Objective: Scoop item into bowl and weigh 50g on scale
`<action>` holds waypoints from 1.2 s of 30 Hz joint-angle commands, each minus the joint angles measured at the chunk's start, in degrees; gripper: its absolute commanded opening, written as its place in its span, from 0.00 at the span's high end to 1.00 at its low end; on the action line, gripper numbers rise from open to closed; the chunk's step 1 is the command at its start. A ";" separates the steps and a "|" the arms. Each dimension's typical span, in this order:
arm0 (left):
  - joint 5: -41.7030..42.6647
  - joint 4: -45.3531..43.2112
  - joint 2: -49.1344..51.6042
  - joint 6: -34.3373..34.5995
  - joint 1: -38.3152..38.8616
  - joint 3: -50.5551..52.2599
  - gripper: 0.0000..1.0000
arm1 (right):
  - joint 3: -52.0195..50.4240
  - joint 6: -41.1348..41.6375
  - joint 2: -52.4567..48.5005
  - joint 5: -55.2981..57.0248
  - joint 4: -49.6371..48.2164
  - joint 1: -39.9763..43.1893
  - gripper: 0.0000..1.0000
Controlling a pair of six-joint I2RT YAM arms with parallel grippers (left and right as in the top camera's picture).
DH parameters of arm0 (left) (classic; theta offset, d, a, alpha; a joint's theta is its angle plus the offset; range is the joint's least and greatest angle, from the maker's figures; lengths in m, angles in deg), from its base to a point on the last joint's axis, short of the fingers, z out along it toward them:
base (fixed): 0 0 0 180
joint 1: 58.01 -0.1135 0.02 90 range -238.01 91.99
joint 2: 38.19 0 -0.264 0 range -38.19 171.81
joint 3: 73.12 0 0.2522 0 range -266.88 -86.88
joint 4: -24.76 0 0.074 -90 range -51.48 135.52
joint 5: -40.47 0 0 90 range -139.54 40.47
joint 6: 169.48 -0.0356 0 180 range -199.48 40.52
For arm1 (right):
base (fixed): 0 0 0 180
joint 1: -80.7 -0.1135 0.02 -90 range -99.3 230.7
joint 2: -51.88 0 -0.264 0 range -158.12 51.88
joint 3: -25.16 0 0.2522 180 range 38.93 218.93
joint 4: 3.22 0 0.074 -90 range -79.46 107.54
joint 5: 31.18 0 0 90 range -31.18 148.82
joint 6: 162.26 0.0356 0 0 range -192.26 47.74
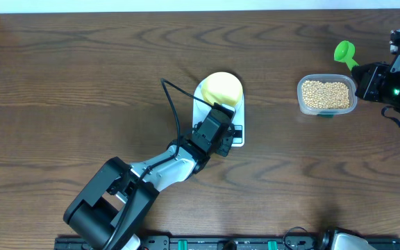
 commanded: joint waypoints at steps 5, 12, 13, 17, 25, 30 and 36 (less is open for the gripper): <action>-0.96 4.98 3.98 0.76 -0.31 2.45 0.93 | -0.11 0.22 -0.02 0.07 -0.07 -0.28 0.99; -2.51 5.44 3.98 0.98 -0.31 2.45 0.93 | -0.11 0.22 -0.02 0.07 0.15 -0.31 0.99; -2.49 5.66 3.98 1.01 -0.31 2.45 0.93 | -0.11 0.22 -0.02 0.07 0.24 -0.31 0.99; -2.47 6.03 4.11 2.10 -0.31 2.45 0.93 | -0.11 0.20 -0.02 0.09 0.94 -0.31 0.99; -2.64 7.56 4.20 2.05 -0.31 2.43 0.93 | -0.11 -0.20 -0.02 0.11 1.07 -0.28 0.99; -2.64 10.69 -3.23 2.05 -0.31 0.83 0.93 | -0.11 -0.20 -0.02 0.28 1.09 -0.28 0.99; -2.64 18.82 -25.57 2.08 -0.31 -1.36 0.93 | -0.11 -0.20 -0.02 0.24 1.38 -0.28 0.99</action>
